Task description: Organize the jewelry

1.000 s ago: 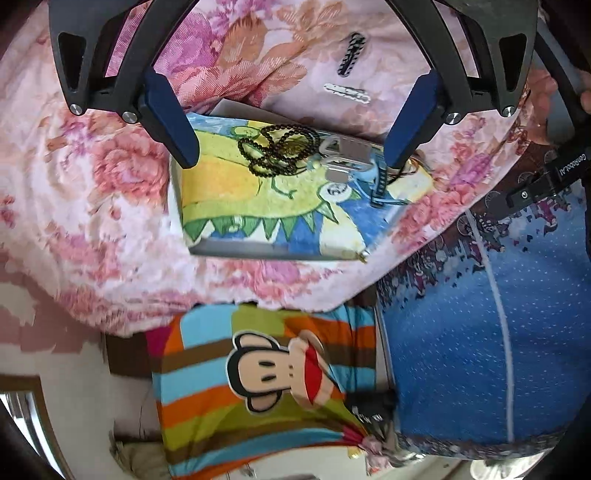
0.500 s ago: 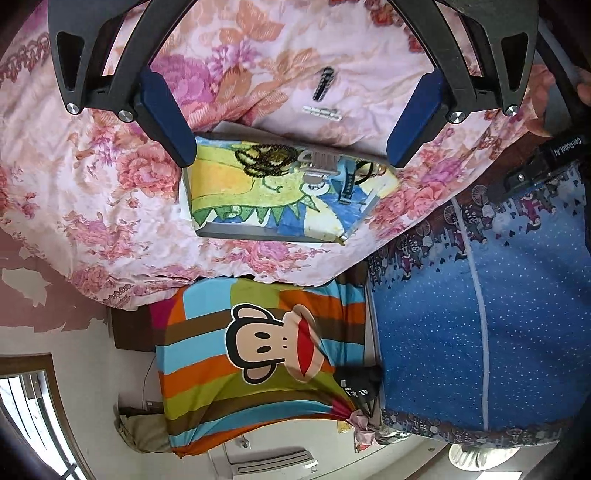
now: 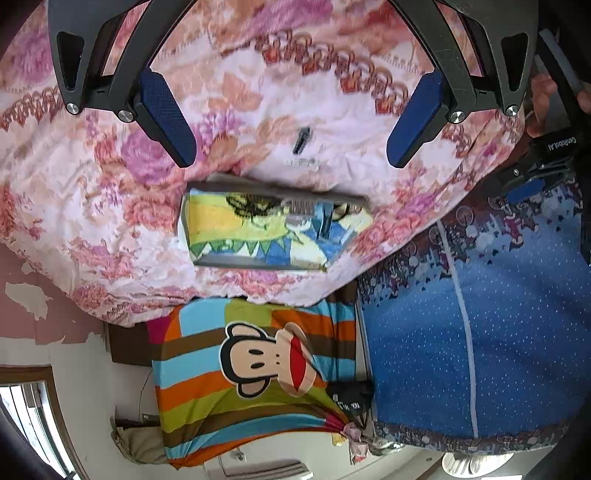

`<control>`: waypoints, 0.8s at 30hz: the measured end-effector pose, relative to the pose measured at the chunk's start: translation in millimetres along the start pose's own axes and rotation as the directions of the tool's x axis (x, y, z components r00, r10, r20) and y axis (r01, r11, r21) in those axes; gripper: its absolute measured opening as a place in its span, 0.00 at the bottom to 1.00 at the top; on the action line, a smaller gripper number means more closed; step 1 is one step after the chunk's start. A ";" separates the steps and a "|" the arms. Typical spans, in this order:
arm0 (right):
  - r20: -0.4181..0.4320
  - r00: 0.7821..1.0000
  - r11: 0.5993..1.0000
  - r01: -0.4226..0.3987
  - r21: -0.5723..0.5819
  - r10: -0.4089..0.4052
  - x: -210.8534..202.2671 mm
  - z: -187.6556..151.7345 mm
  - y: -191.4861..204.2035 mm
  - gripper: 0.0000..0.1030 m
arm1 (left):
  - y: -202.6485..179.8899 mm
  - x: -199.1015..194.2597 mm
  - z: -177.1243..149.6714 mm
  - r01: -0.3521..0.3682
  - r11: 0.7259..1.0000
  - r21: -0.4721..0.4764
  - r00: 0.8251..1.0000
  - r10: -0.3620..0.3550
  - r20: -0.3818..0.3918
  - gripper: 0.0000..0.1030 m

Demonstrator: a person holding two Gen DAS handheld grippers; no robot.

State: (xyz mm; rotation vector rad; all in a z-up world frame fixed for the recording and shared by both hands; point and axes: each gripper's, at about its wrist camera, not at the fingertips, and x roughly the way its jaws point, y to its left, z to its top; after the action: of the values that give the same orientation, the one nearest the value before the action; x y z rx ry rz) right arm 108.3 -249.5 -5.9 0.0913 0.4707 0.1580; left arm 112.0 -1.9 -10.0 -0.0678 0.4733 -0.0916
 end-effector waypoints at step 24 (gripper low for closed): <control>-0.254 0.966 0.999 0.045 -0.004 -0.045 32.8 -52.7 -6.4 0.99 | 2.5 14.7 -31.8 -0.015 0.999 0.050 0.978 0.025 -0.208 1.00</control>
State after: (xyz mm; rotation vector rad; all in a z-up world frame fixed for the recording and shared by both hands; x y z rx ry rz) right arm 113.8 -247.5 -68.0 0.0624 0.7284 0.1251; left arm 110.7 -2.4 -45.1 -0.0058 0.6807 -0.0906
